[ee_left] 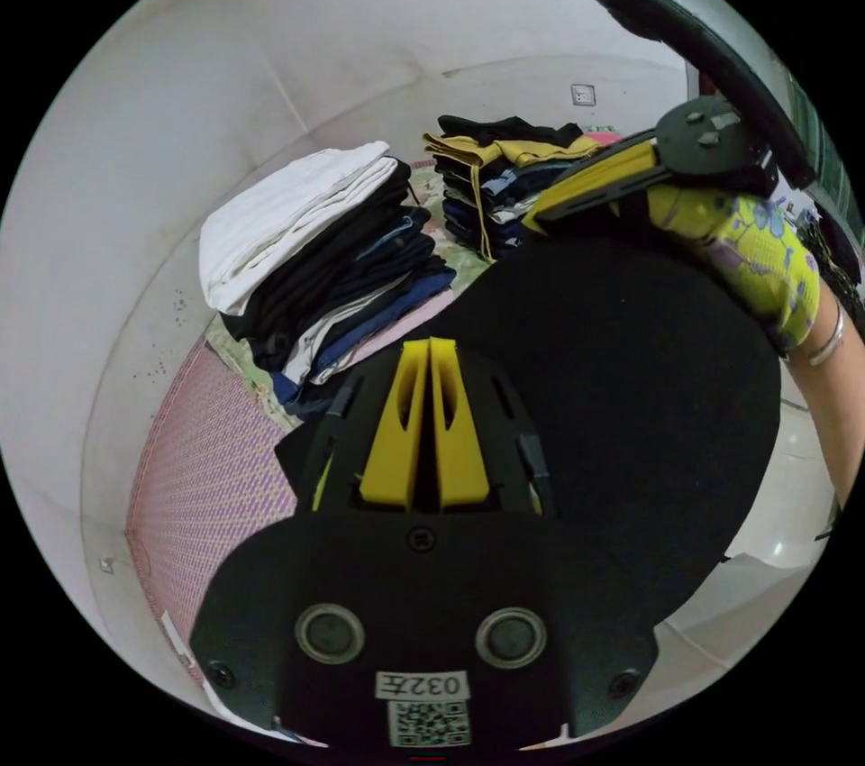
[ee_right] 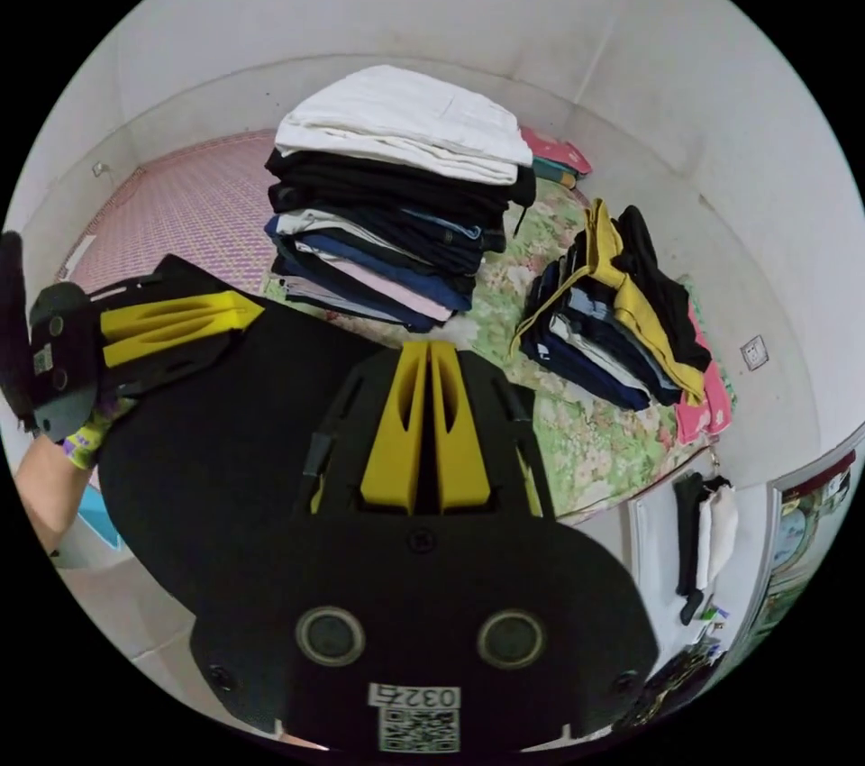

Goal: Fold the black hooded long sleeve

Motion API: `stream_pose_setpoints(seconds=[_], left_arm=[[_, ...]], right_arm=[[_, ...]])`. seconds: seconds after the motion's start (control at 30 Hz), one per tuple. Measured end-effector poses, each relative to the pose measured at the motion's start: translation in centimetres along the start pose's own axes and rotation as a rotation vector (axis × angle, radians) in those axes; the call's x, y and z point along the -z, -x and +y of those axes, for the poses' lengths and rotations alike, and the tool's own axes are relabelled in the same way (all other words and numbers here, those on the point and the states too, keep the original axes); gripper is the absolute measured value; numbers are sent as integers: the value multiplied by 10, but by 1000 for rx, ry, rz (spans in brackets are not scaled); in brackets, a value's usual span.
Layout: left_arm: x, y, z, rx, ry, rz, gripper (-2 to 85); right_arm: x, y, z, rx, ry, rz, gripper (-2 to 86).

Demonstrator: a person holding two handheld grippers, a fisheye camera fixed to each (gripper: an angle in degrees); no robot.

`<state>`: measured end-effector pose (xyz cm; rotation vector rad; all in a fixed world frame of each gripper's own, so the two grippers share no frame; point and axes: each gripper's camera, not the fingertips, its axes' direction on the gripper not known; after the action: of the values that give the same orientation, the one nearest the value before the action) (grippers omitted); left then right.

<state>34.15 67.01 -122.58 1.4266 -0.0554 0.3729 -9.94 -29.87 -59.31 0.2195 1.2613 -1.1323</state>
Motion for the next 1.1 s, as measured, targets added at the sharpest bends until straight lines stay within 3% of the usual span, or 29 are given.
stream_pose_setpoints(seconds=[0.23, 0.4, 0.57, 0.67, 0.8, 0.87, 0.97, 1.1], left_arm=[[-3, 24, 30, 52, -26, 94, -10], [36, 84, 79, 155, -274, 180, -10], [77, 129, 228, 246, -548, 274, -10], [54, 113, 342, 329, -544, 208, -10], [-7, 74, 488, 660, -320, 249, -9], [-41, 32, 570, 886, -158, 338, -9], [-71, -22, 618, 902, 71, 385, -9], [-89, -54, 665, 975, 151, 447, -9]], right_arm=[[70, -31, 20, -62, -196, -192, -10], [166, -37, 52, 8, -471, -235, -10], [247, -7, 143, 190, -794, -385, -10], [239, 26, 190, 316, -871, -563, -10], [193, 95, 217, 467, -801, -725, -10], [148, 148, 215, 486, -615, -844, -10], [93, 213, 206, 503, -331, -1099, -10], [77, 295, 198, 656, -146, -1192, -10]])
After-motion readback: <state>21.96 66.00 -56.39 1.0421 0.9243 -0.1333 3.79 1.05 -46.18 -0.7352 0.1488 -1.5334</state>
